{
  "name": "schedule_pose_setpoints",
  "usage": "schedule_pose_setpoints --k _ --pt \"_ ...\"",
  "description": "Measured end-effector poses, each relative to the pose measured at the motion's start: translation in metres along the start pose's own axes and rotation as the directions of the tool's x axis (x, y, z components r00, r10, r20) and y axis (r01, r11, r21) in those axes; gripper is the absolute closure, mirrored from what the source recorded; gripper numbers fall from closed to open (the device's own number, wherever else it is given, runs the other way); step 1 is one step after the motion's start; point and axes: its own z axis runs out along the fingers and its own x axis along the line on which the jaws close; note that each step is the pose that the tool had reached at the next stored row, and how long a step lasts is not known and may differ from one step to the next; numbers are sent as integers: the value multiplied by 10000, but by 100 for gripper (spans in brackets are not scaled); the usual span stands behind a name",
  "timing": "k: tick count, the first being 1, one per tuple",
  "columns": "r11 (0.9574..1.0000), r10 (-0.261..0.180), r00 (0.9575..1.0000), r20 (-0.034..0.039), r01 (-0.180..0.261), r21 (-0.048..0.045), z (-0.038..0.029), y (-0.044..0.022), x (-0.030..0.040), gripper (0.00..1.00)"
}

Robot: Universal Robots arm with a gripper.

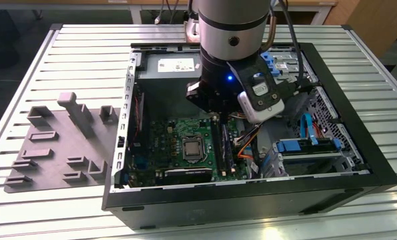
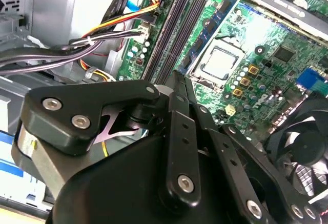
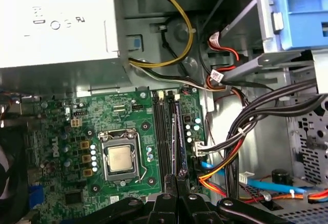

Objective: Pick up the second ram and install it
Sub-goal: 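Insert the second ram into the second slot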

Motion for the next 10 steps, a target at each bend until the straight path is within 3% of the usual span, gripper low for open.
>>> schedule_pose_setpoints --k 10 --pt "9968 791 9969 56 -791 71 0 0 0 88"
